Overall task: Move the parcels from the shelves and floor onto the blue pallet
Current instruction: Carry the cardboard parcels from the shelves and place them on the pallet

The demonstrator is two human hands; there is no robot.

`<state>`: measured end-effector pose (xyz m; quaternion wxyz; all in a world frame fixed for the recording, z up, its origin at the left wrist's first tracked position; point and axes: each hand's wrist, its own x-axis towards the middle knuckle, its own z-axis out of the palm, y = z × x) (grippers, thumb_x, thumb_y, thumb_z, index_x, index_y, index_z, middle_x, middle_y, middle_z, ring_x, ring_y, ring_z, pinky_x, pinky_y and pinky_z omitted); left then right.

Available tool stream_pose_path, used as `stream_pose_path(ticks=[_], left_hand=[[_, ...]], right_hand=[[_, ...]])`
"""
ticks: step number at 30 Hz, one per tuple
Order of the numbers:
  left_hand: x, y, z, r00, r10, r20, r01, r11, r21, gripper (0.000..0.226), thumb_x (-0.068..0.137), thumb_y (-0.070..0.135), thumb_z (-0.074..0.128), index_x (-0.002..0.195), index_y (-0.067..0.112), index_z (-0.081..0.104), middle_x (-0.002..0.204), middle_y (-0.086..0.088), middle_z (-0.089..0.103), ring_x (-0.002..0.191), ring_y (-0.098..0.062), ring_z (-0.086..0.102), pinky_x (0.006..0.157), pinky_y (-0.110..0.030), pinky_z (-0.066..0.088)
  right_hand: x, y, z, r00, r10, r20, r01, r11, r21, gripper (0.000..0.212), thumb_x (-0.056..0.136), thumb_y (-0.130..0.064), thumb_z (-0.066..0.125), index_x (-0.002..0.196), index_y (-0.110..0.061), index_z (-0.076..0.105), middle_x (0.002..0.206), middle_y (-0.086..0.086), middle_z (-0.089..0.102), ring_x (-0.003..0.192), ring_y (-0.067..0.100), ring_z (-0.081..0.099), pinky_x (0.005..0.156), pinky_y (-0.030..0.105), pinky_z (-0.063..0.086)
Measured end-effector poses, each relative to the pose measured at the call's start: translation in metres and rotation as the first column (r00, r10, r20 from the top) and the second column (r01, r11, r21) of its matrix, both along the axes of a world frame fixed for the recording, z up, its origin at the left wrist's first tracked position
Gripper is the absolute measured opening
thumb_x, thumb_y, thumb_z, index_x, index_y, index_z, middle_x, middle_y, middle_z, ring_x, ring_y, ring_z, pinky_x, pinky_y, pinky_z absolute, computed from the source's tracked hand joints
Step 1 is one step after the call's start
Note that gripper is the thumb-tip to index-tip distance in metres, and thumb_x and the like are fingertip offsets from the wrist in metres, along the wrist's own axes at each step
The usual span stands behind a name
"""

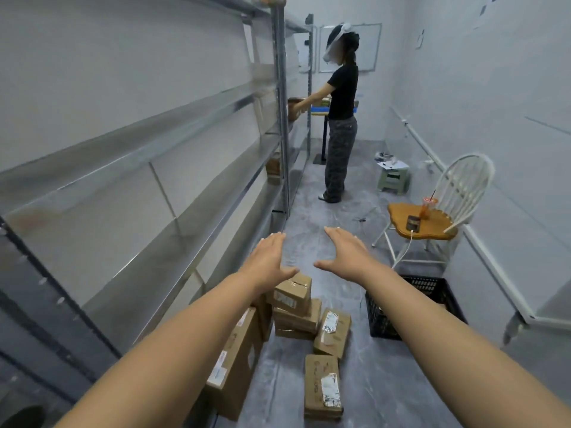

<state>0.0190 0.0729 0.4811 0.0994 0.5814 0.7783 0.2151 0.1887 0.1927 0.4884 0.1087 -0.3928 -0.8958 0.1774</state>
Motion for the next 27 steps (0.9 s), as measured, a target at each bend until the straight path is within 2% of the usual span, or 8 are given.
stream_pose_path(ticks=[6,14,19,22,24,27], left_hand=[[-0.025,0.077,-0.005,0.999,0.041,-0.036,-0.043,0.997,-0.069,0.092,0.086,0.048,0.069,0.155,0.013,0.019,0.161,-0.005,0.022,0.148,-0.02,0.018,0.122,-0.036,0.014],[-0.05,0.151,-0.044,0.998,0.029,0.055,-0.022,0.992,-0.123,0.087,0.081,0.035,0.076,0.15,0.016,0.025,0.153,-0.003,0.033,0.143,-0.025,0.027,0.116,-0.037,0.022],[-0.09,0.192,-0.085,0.993,0.037,0.113,-0.017,0.986,-0.166,0.088,0.082,0.03,0.076,0.151,0.016,0.024,0.154,-0.004,0.033,0.143,-0.021,0.026,0.118,-0.034,0.017],[-0.123,0.222,-0.117,0.989,0.065,0.131,-0.031,0.968,-0.247,0.089,0.082,0.031,0.076,0.151,0.013,0.024,0.156,-0.006,0.03,0.145,-0.025,0.025,0.119,-0.04,0.024],[-0.145,0.24,-0.143,0.984,0.06,0.169,-0.005,0.951,-0.309,0.085,0.079,0.03,0.079,0.146,0.012,0.03,0.15,-0.01,0.035,0.141,-0.029,0.031,0.114,-0.045,0.03],[-0.177,0.268,-0.185,0.974,0.065,0.218,0.023,0.924,-0.381,0.097,0.074,0.03,0.082,0.15,0.011,0.025,0.151,-0.009,0.035,0.141,-0.026,0.03,0.117,-0.038,0.025]], right_hand=[[-0.013,0.097,-0.013,0.999,-0.014,-0.03,0.012,0.998,-0.063,0.092,0.082,-0.051,0.07,0.153,-0.016,0.023,0.158,0.004,0.027,0.146,0.023,0.022,0.119,0.045,0.019],[-0.052,0.169,-0.043,0.999,0.035,0.023,-0.032,0.992,-0.126,0.089,0.084,-0.05,0.068,0.153,-0.019,0.022,0.159,0.004,0.024,0.147,0.022,0.019,0.12,0.042,0.015],[-0.085,0.213,-0.073,0.999,0.011,0.047,-0.001,0.979,-0.206,0.088,0.085,-0.047,0.068,0.153,-0.017,0.022,0.159,0.004,0.025,0.146,0.023,0.022,0.119,0.041,0.02],[-0.114,0.242,-0.101,0.995,0.024,0.098,0.0,0.971,-0.239,0.088,0.085,-0.048,0.068,0.153,-0.016,0.022,0.159,0.005,0.024,0.147,0.023,0.021,0.119,0.042,0.021],[-0.134,0.261,-0.123,0.994,0.015,0.111,0.017,0.961,-0.278,0.088,0.085,-0.047,0.068,0.154,-0.016,0.022,0.159,0.004,0.024,0.146,0.023,0.022,0.118,0.042,0.022],[-0.164,0.287,-0.161,0.989,-0.016,0.144,0.066,0.933,-0.354,0.089,0.085,-0.045,0.07,0.153,-0.014,0.023,0.159,0.006,0.025,0.146,0.023,0.023,0.118,0.041,0.023]])
